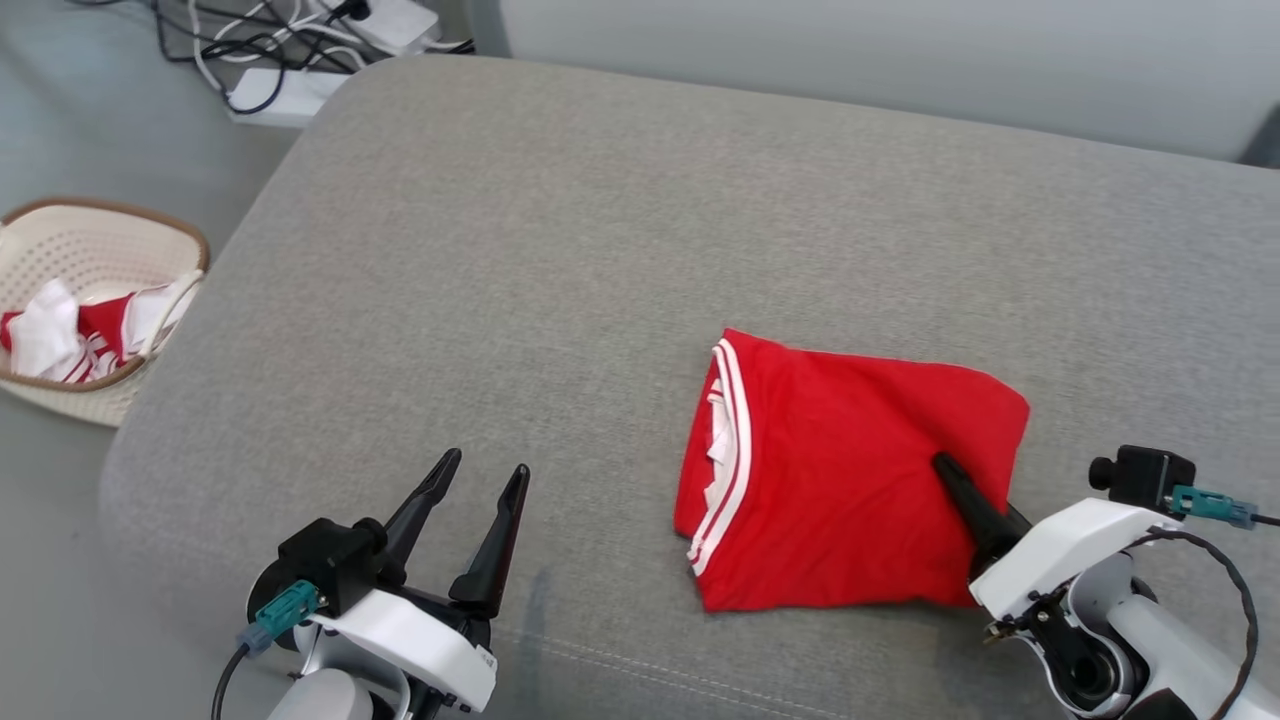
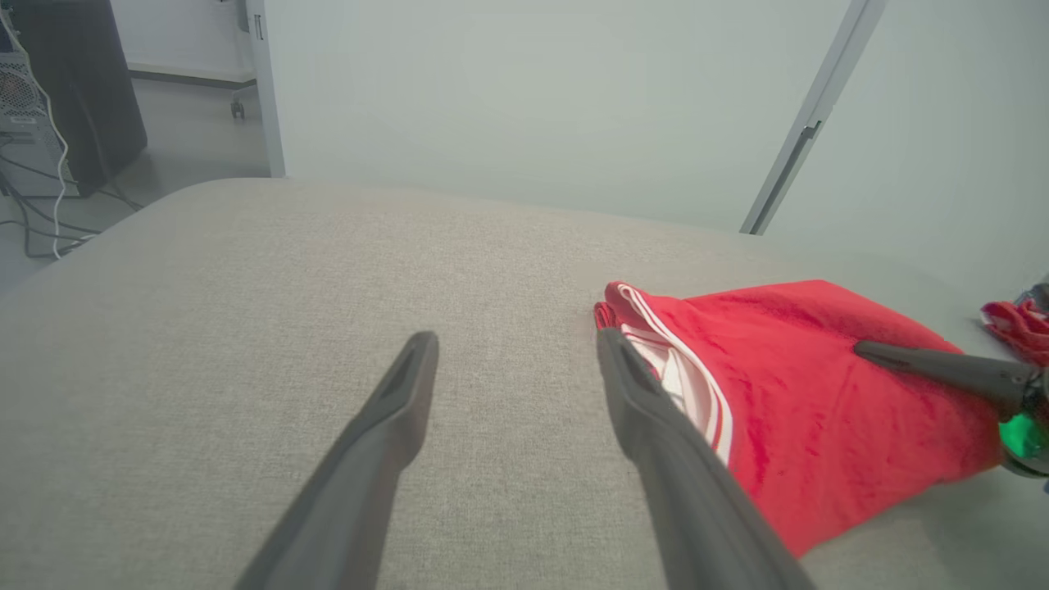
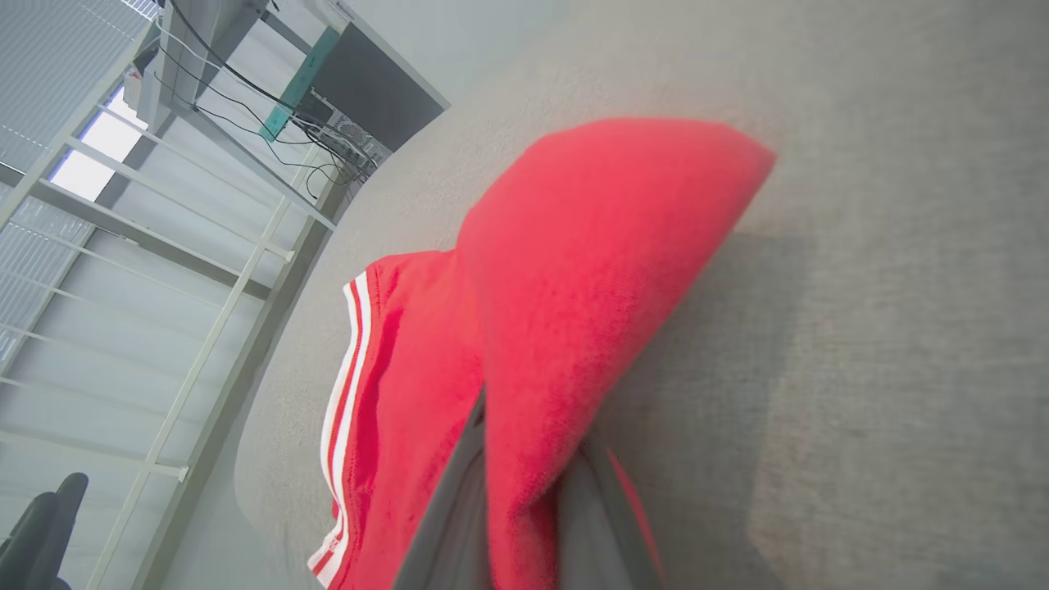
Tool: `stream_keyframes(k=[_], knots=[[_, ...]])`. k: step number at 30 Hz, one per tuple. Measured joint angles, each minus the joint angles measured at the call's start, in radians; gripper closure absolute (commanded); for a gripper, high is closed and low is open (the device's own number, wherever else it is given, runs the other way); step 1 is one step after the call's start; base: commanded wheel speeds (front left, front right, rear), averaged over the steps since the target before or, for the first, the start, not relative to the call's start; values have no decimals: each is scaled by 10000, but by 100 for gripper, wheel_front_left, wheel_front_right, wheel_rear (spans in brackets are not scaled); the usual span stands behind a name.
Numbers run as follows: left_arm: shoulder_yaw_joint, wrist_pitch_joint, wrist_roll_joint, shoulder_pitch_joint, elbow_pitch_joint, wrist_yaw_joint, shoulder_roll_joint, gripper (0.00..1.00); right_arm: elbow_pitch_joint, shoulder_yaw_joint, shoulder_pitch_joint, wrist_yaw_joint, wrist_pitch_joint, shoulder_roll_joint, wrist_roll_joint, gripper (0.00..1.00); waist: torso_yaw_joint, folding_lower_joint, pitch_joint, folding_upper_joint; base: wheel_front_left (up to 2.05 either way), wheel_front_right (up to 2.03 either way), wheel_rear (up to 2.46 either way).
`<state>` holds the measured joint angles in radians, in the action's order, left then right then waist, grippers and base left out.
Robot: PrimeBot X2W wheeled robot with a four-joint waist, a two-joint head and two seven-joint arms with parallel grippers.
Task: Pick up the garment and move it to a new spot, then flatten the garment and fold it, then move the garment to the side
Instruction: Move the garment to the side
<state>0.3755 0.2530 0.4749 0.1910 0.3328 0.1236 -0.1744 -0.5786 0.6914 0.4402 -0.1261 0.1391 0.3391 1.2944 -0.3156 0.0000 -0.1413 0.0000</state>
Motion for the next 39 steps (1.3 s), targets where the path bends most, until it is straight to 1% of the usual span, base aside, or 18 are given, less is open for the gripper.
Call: stream_keyframes(k=[4,8,14,15,18,28,31,34,37,39], knots=[[15,0,0,-4,-13,0,-71,0,-173,40,-12,0,293,136,-98,100,495,-1,154,0,0,0,0],[46,0,0,-4,-17,0,-117,0,-199,121,-15,0,470,134,-215,100,1131,-1,270,0,0,0,0],[63,0,0,-36,8,0,-186,0,-487,316,-264,0,564,48,-376,100,2228,-1,540,0,0,0,0],[81,0,0,-48,12,0,-192,0,-510,330,-313,0,564,40,-372,100,2600,0,639,0,0,0,0],[153,0,0,-133,8,0,-217,0,-520,351,-316,0,562,36,-368,100,3170,0,763,0,0,0,0],[100,0,4,-429,17,0,-293,0,-566,573,-397,0,562,17,-339,100,4836,-1,911,0,0,0,0],[71,0,2,-428,-6,0,-272,0,-573,581,-392,0,564,52,-313,100,5191,0,842,0,0,0,0],[107,0,2,-425,-31,0,-234,0,-660,617,-353,0,564,146,-305,100,5303,0,713,0,0,0,0],[255,0,4,-411,-27,0,-226,0,-886,780,41,0,564,318,-662,100,5350,-1,475,0,0,0,0],[334,0,15,-391,2,0,-238,0,-1024,915,608,0,564,458,-1026,100,5335,0,313,0,0,0,0]])
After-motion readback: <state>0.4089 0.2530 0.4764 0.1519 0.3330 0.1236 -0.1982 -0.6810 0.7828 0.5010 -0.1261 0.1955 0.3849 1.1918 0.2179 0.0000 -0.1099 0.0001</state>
